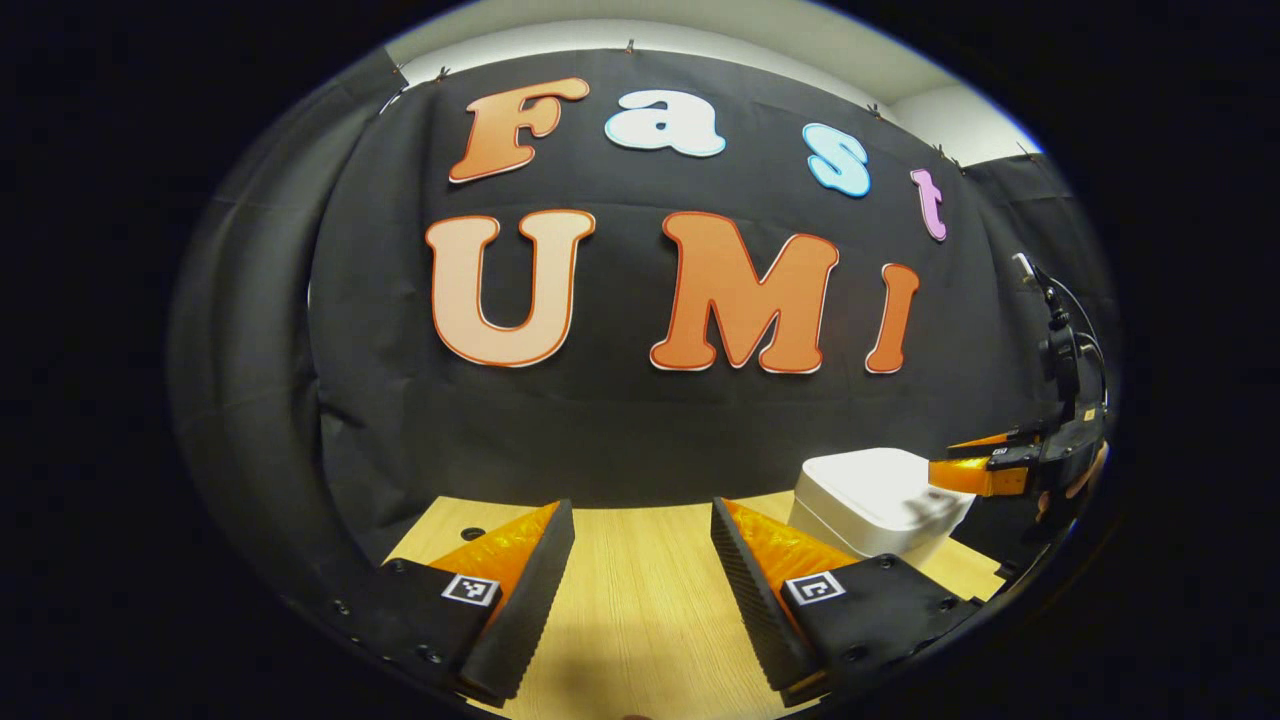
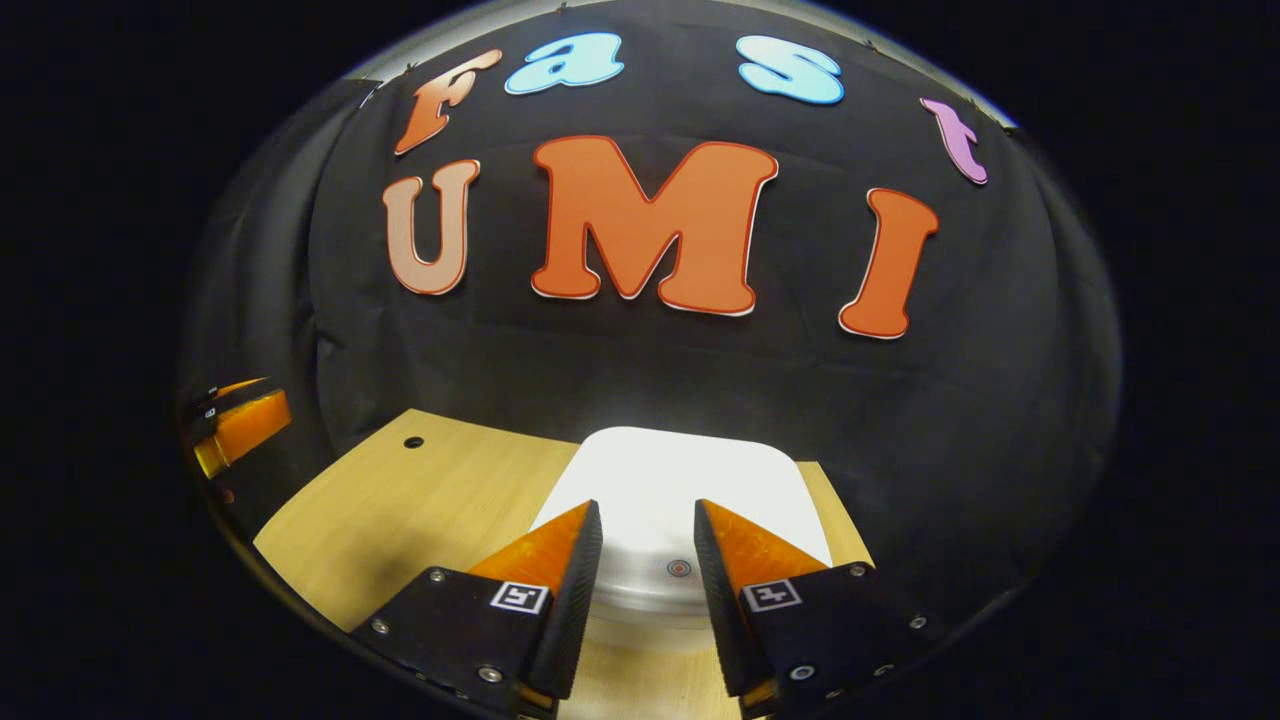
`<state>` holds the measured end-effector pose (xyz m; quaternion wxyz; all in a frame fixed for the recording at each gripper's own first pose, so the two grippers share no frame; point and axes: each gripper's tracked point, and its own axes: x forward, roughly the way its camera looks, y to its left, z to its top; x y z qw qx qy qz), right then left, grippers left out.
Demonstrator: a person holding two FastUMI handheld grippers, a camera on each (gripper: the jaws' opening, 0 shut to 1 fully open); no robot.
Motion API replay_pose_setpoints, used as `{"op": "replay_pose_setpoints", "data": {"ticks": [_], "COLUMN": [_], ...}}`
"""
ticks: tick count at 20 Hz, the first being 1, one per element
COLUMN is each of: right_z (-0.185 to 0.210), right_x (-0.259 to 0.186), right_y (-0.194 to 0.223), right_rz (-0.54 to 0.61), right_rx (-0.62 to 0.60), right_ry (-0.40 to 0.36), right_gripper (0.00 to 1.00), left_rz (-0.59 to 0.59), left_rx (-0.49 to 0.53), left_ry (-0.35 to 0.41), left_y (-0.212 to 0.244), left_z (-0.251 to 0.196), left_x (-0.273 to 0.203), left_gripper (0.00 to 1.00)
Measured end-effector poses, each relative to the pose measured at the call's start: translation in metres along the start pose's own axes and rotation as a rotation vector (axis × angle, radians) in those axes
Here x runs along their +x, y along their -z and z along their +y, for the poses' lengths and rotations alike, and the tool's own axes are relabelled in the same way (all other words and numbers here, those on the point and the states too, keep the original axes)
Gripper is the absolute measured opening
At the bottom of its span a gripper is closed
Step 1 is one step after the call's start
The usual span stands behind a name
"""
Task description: Press the lid of the desktop garbage bin to open it, pick up the crumpled paper on the desktop and throw it into the bin, then pick up the pop can on the desktop and drop it into the bin, and finally close the garbage bin lid.
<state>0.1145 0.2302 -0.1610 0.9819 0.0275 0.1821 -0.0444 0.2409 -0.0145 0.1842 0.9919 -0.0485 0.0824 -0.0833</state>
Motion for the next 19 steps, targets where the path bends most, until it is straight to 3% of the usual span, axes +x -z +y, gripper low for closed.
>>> {"op": "replay_pose_setpoints", "data": {"ticks": [2,7,13,19], "right_z": [0.011,0.036,0.068,0.086], "right_x": [0.001,0.001,-0.001,-0.002], "right_y": [-0.006,-0.034,-0.057,-0.061], "right_rz": [-0.031,-0.139,-0.236,-0.268], "right_rx": [0.015,0.014,0.045,0.004], "right_ry": [-0.027,-0.069,-0.123,-0.147], "right_gripper": [0.62,0.64,0.79,0.90], "left_rz": [-0.023,-0.088,-0.128,-0.158], "left_rx": [0.007,0.040,0.069,0.079], "left_ry": [-0.010,-0.068,-0.121,-0.157], "left_y": [-0.012,-0.040,-0.051,-0.057], "left_z": [0.002,0.016,0.031,0.039], "left_x": [0.001,-0.003,-0.008,-0.012], "left_gripper": [0.89,0.88,0.88,0.88]}}
